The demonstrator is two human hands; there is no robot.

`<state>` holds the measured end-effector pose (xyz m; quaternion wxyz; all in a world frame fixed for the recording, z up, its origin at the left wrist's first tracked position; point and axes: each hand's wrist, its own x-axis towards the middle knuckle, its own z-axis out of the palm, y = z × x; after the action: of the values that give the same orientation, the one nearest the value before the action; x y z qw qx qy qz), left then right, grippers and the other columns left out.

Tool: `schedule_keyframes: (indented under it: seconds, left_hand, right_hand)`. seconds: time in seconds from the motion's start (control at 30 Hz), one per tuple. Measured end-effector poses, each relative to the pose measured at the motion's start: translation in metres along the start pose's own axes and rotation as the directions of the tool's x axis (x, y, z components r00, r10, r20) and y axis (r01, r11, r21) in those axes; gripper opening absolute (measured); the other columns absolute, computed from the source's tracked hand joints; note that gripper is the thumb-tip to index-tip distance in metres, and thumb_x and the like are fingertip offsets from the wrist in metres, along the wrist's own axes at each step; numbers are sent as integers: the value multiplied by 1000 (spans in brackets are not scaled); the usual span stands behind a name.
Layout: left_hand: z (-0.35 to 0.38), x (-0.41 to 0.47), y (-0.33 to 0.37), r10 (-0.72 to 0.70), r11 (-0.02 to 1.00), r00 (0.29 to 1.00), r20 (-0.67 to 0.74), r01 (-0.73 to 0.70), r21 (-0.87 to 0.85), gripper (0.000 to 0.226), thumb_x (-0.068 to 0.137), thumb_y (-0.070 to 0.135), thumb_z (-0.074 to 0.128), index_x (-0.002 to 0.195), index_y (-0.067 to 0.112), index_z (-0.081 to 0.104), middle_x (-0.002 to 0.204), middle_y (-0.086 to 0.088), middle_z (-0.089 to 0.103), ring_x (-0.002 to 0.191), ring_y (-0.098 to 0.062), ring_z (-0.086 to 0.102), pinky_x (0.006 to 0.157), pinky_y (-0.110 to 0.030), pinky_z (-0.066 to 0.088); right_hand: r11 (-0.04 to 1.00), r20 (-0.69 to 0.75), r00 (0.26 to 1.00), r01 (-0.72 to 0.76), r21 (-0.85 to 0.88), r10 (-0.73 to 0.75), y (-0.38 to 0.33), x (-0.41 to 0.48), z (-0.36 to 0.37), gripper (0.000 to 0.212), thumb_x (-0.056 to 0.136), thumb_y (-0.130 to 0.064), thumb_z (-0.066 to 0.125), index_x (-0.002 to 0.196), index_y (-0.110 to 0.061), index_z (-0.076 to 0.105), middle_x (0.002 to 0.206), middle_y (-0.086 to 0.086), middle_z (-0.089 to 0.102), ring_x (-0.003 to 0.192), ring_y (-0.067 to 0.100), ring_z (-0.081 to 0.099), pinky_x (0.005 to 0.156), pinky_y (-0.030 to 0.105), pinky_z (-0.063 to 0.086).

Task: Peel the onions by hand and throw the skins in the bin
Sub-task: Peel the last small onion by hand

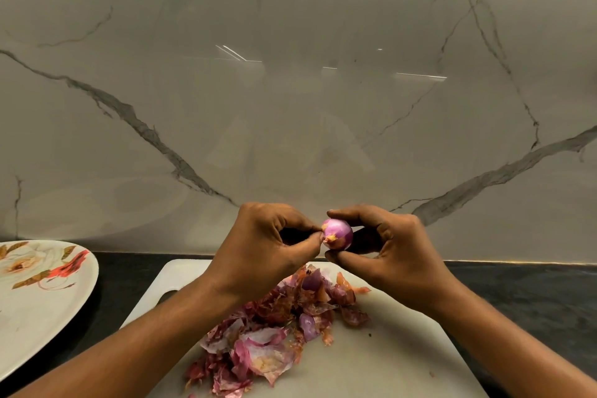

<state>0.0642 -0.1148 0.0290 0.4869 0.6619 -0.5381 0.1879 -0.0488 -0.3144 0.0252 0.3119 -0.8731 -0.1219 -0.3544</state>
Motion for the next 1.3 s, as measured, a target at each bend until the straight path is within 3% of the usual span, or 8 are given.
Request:
schedule_keyframes:
  seconds: [0.43, 0.7, 0.8, 0.9, 0.97, 1.1, 1.3]
  left_hand:
    - [-3, 0, 1, -7, 1000, 998, 67, 6, 7, 5, 87, 10, 80, 84, 13, 81, 73, 6, 74, 64, -15, 72, 55, -34, 59]
    - [-3, 3, -1, -103, 993, 995, 3, 103, -59, 4, 85, 12, 79, 82, 14, 79, 70, 4, 73, 61, -15, 70, 57, -26, 58]
    - [-4, 4, -3, -160, 982, 987, -1, 159, -104, 6, 85, 17, 80, 80, 15, 79, 68, 1, 71, 58, -9, 65, 55, -23, 53]
    - [-4, 5, 0, -218, 962, 976, 1, 215, -168, 10, 83, 21, 79, 79, 12, 78, 69, -3, 72, 61, -16, 68, 56, -27, 57]
    - [-4, 7, -1, -309, 920, 951, -4, 298, -255, 8, 87, 10, 77, 79, 7, 78, 71, -10, 74, 64, -22, 72, 61, -32, 62]
    - [-9, 12, -6, -451, 815, 892, -12, 407, -413, 10, 93, -1, 72, 84, -1, 77, 72, -16, 74, 66, -24, 74, 65, -28, 61]
    - [-6, 7, 0, -374, 804, 923, 85, 369, -467, 13, 95, -1, 69, 98, 2, 82, 86, -15, 79, 80, -33, 77, 74, -38, 65]
  right_hand:
    - [999, 41, 999, -4, 43, 2, -4, -1, 2, 52, 80, -18, 91, 128, -16, 72, 115, -9, 76, 100, 7, 77, 85, 28, 65]
    - [989, 55, 997, -58, 136, 51, -5, 0, 0, 50, 79, -9, 92, 125, -16, 73, 112, -8, 77, 101, 15, 77, 85, 31, 65]
    - [976, 72, 995, -84, 199, 71, -5, 0, 0, 50, 79, -7, 91, 125, -17, 73, 114, -7, 77, 105, 18, 76, 88, 32, 64]
    - [953, 84, 992, -116, 279, 96, -6, 1, 0, 53, 78, -5, 91, 126, -19, 73, 117, -5, 77, 108, 20, 76, 90, 33, 64]
    - [922, 84, 990, -138, 361, 115, -8, 1, -2, 54, 76, -6, 90, 126, -19, 72, 118, -2, 78, 107, 22, 77, 91, 35, 63]
    - [822, 105, 980, -197, 534, 167, -11, 4, -10, 60, 72, -2, 85, 128, -16, 71, 121, 6, 78, 106, 30, 77, 90, 36, 63]
    - [839, 146, 967, -256, 481, 211, -7, 3, -5, 62, 80, 10, 81, 132, -21, 70, 122, 2, 77, 109, 26, 76, 92, 34, 62]
